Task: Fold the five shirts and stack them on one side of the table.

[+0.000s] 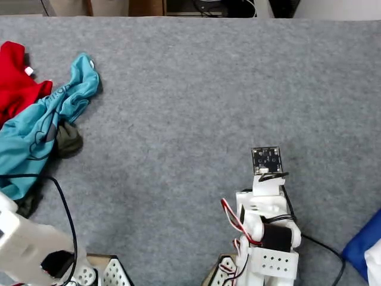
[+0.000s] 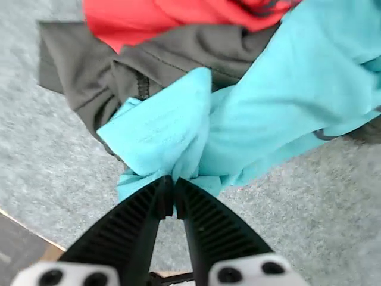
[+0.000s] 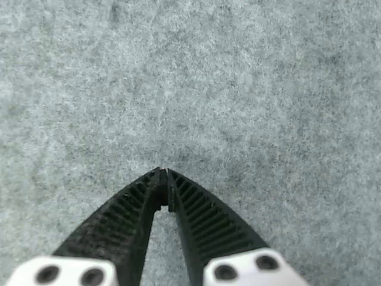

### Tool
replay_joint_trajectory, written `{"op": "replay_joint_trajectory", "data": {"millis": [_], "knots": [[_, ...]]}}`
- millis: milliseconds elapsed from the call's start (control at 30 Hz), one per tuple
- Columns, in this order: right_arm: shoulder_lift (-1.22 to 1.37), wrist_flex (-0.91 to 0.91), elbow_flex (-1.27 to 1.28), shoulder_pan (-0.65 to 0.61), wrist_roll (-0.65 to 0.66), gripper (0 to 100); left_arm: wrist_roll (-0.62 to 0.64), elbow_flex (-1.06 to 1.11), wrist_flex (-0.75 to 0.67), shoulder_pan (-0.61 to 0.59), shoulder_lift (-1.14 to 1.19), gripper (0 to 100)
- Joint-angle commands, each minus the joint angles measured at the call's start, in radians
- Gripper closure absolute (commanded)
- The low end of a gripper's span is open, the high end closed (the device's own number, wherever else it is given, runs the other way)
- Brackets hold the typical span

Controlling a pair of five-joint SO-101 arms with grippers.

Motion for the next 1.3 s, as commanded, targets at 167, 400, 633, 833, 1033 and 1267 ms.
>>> {"op": "replay_joint_trajectory", "data": {"millis": [167, 400, 633, 833, 1033, 1267], "knots": [[-0.051, -0.057, -0.16, -0.171, 0.003, 99.2, 0.015, -0.055, 0.014, 0.057, -0.337, 98], [-0.038, -0.374, -0.271, -0.344, -0.002, 99.0, 0.012, 0.155, 0.014, 0.071, -0.555, 98], [0.163, -0.611, -0.266, -0.587, -0.003, 98.9, 0.011, 0.404, 0.014, 0.063, -0.742, 98], [0.599, -0.709, -0.568, -0.599, -0.035, 98.9, 0.014, 0.488, 0.014, 0.061, -0.883, 98], [1.147, -0.707, -0.99, -0.707, -0.132, 99.1, 0.011, 0.574, 0.014, 0.061, -0.967, 98], [1.679, -0.766, -1.389, -0.822, -0.141, 99.0, 0.014, 0.658, 0.014, 0.028, -1.003, 98]]}}
